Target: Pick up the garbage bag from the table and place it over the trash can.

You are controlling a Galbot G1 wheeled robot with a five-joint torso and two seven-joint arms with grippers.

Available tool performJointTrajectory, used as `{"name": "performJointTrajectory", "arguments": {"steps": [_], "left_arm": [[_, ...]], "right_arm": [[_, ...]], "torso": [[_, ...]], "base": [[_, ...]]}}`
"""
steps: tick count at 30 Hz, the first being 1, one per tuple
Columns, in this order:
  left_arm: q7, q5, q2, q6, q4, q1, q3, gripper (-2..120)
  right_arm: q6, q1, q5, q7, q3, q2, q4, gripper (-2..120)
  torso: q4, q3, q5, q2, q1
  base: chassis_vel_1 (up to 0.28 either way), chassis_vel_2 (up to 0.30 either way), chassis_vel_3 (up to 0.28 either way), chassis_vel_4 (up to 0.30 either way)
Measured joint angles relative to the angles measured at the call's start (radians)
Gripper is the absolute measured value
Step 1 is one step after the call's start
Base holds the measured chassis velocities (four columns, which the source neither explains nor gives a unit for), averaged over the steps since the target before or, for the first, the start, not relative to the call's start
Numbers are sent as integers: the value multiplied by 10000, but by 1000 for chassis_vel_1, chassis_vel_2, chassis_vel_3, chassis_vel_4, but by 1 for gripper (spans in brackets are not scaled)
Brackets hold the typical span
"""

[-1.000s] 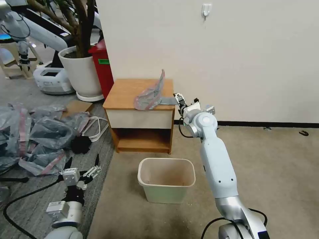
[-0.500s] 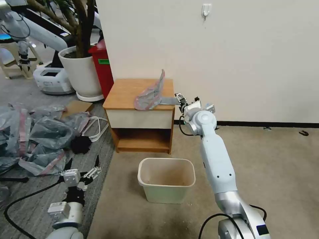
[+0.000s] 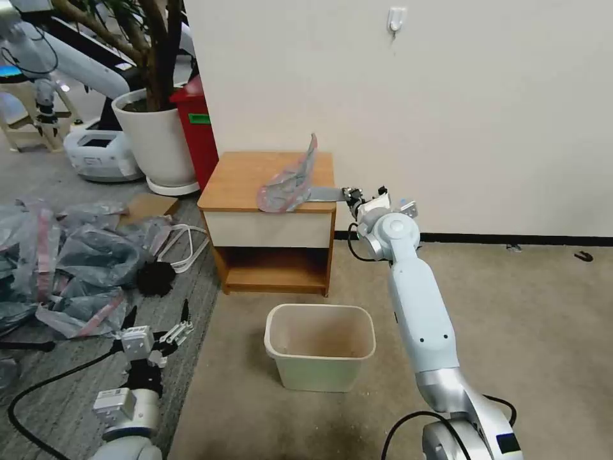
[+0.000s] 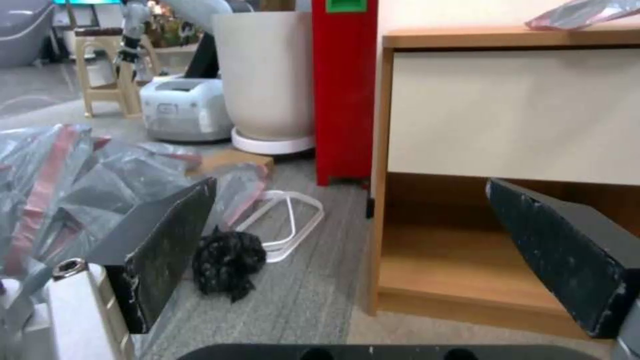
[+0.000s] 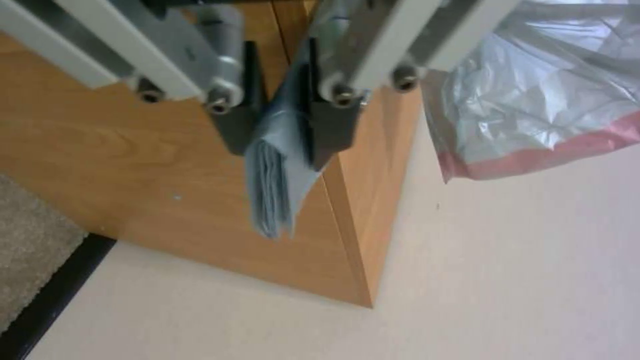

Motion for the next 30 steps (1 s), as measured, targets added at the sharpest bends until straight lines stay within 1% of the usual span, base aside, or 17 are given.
{"name": "performJointTrajectory", "arguments": {"steps": [1, 3, 4, 12, 13, 14, 15, 18, 19, 20, 21, 23, 24, 25, 26, 27, 30], "left_arm": [[0, 0, 0, 0, 0, 0, 0, 100], [-3, 1, 7, -4, 9, -4, -3, 100], [-6, 1, 9, -6, 22, -11, -3, 100], [-10, 1, 2, -30, 146, -97, 13, 100], [-13, -1, 15, -36, 199, -139, 19, 100], [-13, -3, 29, -38, 220, -165, 26, 100], [-13, -3, 29, -38, 220, -165, 26, 100], [-15, -9, 69, -45, 329, -291, 55, 100], [-16, -10, 74, -46, 361, -329, 75, 100], [-16, -10, 74, -46, 361, -329, 75, 100], [-15, -9, 77, -47, 405, -381, 110, 100], [-16, -8, 71, -51, 477, -455, 168, 100], [-16, -8, 71, -51, 477, -455, 168, 100], [-16, 34, 59, -82, 576, -543, 237, 100], [-15, 44, 55, -89, 593, -566, 247, 100], [-15, 44, 55, -89, 593, -566, 247, 100], [-15, 55, 50, -101, 599, -583, 259, 100]], "right_arm": [[0, 0, 0, 0, 0, 0, 0, 9], [-3, -8, -19, -4, -6, -29, 14, 1], [-4, -19, -43, -4, -17, -61, 50, 0], [-169, -408, 37, 89, -128, -445, 725, 0], [-280, -746, 196, 263, -235, -703, 1249, 0], [-319, -905, 263, 322, -284, -805, 1518, 0], [-319, -905, 263, 322, -284, -805, 1518, 0], [-431, -1820, 547, 689, -440, -1208, 3056, 0], [-450, -2077, 583, 759, -477, -1292, 3442, 0], [-450, -2077, 583, 759, -477, -1292, 3442, 0], [-482, -2588, 623, 867, -519, -1392, 4055, 0], [-559, -3428, 661, 1150, -631, -1483, 4866, 0], [-559, -3428, 661, 1150, -631, -1483, 4866, 0], [-715, -5065, 600, 1488, -976, -1451, 6193, 0], [-740, -5638, 357, 1518, -1262, -1421, 6559, 0], [-740, -5638, 357, 1518, -1262, -1421, 6559, 0], [-736, -6750, -441, 1460, -1948, -1293, 6914, 0]], "torso": [[0, 0, 0, 0, 0], [0, 0, 0, 0, 1], [1, 0, 0, -1, 1], [1, 0, 0, 0, 0], [1, 0, 0, 0, 1], [0, 0, 1, 0, 0], [0, 0, 1, 0, 0], [-1, 0, 0, 0, 0], [1, -1, -1, 0, 0], [1, -1, -1, 0, 0], [1, 0, -1, 0, 0], [-1, -1, 0, 0, 0], [-1, -1, 0, 0, 0], [-2, -1, -1, 0, 0], [-1, -1, -1, 0, 0], [-1, -1, -1, 0, 0], [0, -1, -1, 0, 0]], "base": [[0, 0, 0, 0], [0, 0, 0, 0], [0, 0, 0, 0], [0, 0, 0, 0], [0, 0, 0, 0], [0, 0, 0, 0], [0, 0, 0, 0], [0, 0, 0, 0], [0, 0, 0, 0], [0, 0, 0, 0], [0, 0, 0, 0], [0, 0, 0, 0], [0, 0, 0, 0], [0, 0, 0, 0], [0, 0, 0, 0], [0, 0, 0, 0], [0, 0, 0, 0]]}}
